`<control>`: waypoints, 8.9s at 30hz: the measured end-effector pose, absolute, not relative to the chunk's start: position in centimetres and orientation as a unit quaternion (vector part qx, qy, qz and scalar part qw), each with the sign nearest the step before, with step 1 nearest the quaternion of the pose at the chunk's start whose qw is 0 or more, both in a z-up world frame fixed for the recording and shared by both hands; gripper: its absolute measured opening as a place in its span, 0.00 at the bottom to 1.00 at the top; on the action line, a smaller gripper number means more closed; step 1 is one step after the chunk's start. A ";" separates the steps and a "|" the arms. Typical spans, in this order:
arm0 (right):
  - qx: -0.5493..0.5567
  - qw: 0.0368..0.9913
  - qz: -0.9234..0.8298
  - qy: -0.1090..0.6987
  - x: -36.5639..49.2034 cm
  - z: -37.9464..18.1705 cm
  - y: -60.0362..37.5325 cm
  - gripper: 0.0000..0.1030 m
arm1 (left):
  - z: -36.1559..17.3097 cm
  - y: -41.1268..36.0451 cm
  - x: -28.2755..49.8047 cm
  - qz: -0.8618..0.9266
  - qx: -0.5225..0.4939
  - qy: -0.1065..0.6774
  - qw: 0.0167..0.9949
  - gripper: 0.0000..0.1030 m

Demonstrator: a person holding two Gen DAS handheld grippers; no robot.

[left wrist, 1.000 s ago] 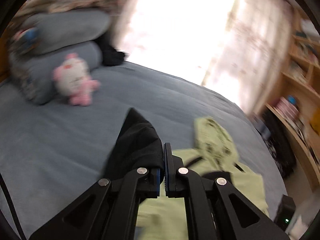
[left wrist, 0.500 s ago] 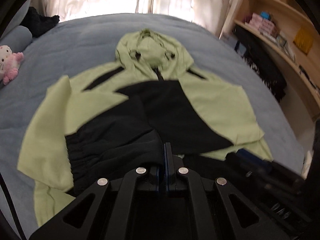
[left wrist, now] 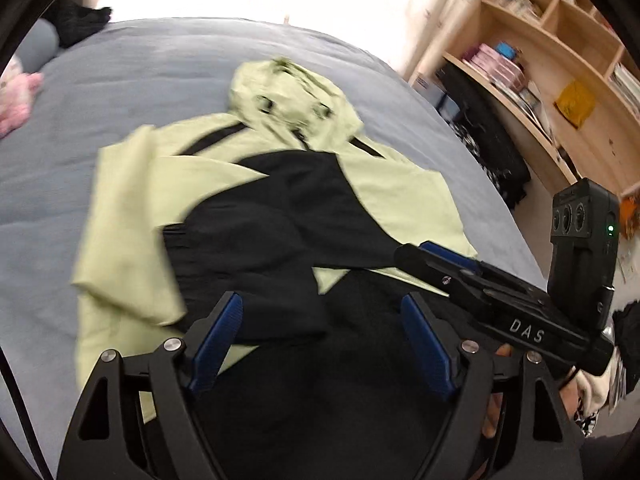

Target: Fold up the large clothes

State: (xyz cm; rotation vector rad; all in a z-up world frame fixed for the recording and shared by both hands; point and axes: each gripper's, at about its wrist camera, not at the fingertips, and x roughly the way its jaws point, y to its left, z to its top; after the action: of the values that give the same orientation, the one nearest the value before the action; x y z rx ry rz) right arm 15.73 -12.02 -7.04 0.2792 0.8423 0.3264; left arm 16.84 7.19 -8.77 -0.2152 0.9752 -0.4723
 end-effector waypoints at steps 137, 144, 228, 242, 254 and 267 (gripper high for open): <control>0.173 0.874 0.044 0.452 30.9 -16.7 -26.1 0.26 | -20.2 19.5 40.7 0.044 -0.070 0.456 0.886 0.03; 0.183 0.883 -0.001 0.432 27.6 -13.0 -27.4 0.34 | -16.8 19.9 39.0 0.074 -0.051 0.456 0.886 0.22; 0.095 0.931 0.012 0.352 -1.6 -1.7 -20.7 0.57 | -2.6 17.9 -1.9 0.133 -0.055 0.381 0.913 0.66; 0.091 0.910 -0.005 0.406 -8.8 -5.8 -27.6 0.58 | -10.9 21.2 -6.4 -0.015 -0.110 0.453 0.884 0.67; 0.161 0.869 -0.062 0.464 -12.0 -12.6 -37.1 0.57 | -15.6 20.1 -5.9 -0.080 -0.101 0.494 0.860 0.68; 0.207 0.856 0.047 0.471 -11.7 -16.1 -36.5 0.38 | -17.2 20.2 -4.7 -0.105 -0.125 0.498 0.852 0.80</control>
State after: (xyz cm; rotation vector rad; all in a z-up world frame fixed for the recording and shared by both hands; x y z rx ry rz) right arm -11.71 -36.51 -16.13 0.4354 0.9895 0.0978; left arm -4.68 20.25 -17.15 -0.2630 1.0484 -0.2206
